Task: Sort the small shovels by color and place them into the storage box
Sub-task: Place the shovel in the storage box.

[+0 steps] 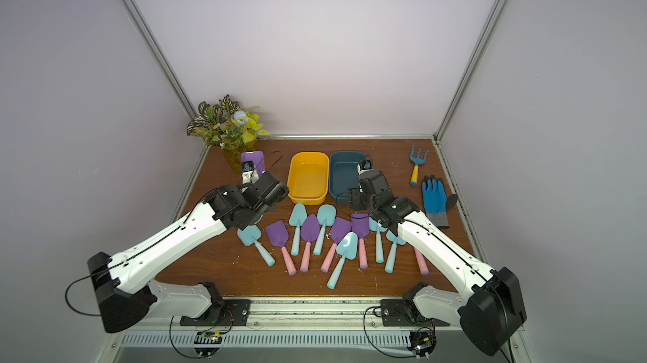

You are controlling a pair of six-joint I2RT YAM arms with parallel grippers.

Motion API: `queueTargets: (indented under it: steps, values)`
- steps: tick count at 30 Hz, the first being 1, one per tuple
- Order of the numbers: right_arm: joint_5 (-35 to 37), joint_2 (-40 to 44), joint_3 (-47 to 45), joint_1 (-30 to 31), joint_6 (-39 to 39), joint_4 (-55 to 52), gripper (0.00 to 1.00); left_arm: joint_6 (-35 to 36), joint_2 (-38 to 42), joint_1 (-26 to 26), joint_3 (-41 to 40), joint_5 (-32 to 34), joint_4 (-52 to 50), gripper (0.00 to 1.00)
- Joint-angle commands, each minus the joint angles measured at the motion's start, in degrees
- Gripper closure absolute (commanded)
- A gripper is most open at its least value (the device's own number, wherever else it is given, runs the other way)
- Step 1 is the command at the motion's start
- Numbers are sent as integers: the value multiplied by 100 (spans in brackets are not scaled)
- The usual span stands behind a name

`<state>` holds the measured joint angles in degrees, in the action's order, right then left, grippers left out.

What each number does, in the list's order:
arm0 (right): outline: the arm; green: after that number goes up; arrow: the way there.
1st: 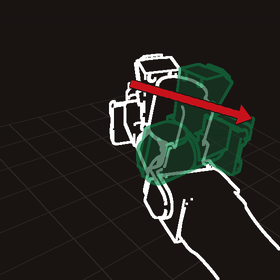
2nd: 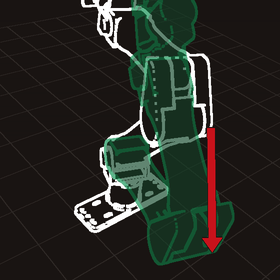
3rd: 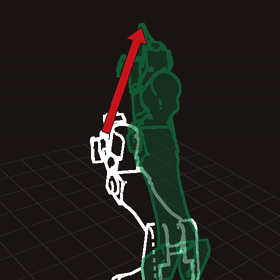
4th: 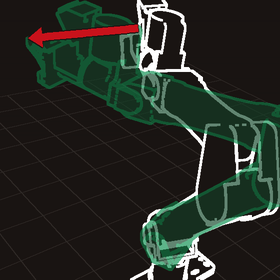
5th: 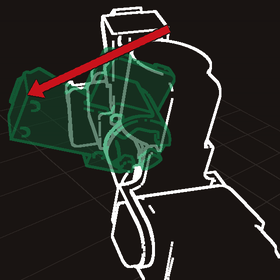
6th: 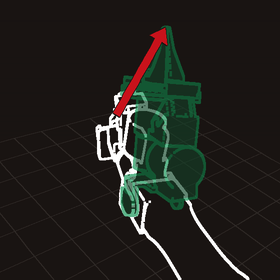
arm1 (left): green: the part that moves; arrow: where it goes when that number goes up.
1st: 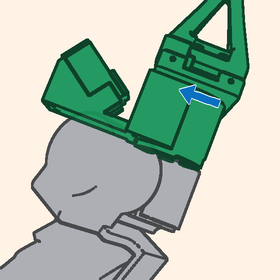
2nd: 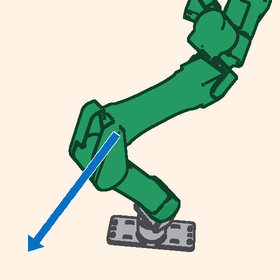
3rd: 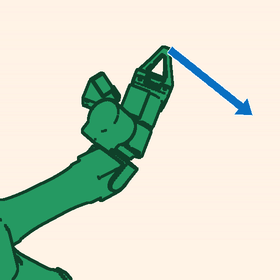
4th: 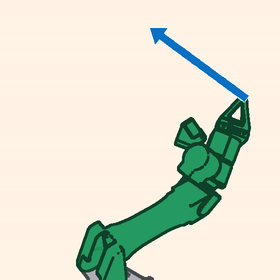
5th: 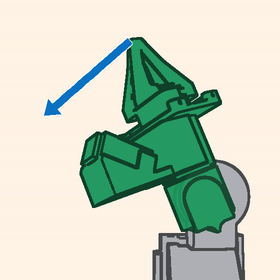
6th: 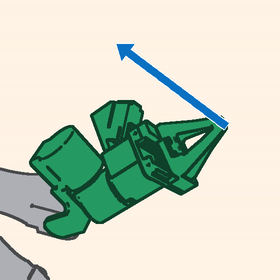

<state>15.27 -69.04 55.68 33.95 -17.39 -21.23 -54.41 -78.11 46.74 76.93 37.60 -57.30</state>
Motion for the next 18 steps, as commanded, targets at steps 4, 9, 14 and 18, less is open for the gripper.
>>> queueTargets:
  steps: [4,9,14,18]
  values:
    - [154,66,277,-71,165,-162,24,1744,-1022,-139,740,-696,1158,100]
    - [82,41,360,-139,171,-279,24,2292,-1827,-453,1553,-1415,1500,100]
    - [155,130,366,-178,169,-441,24,2673,-2555,-698,2163,-1887,1634,100]
    - [235,260,355,-239,179,-573,24,2843,-3214,-830,2629,-2208,1622,100]
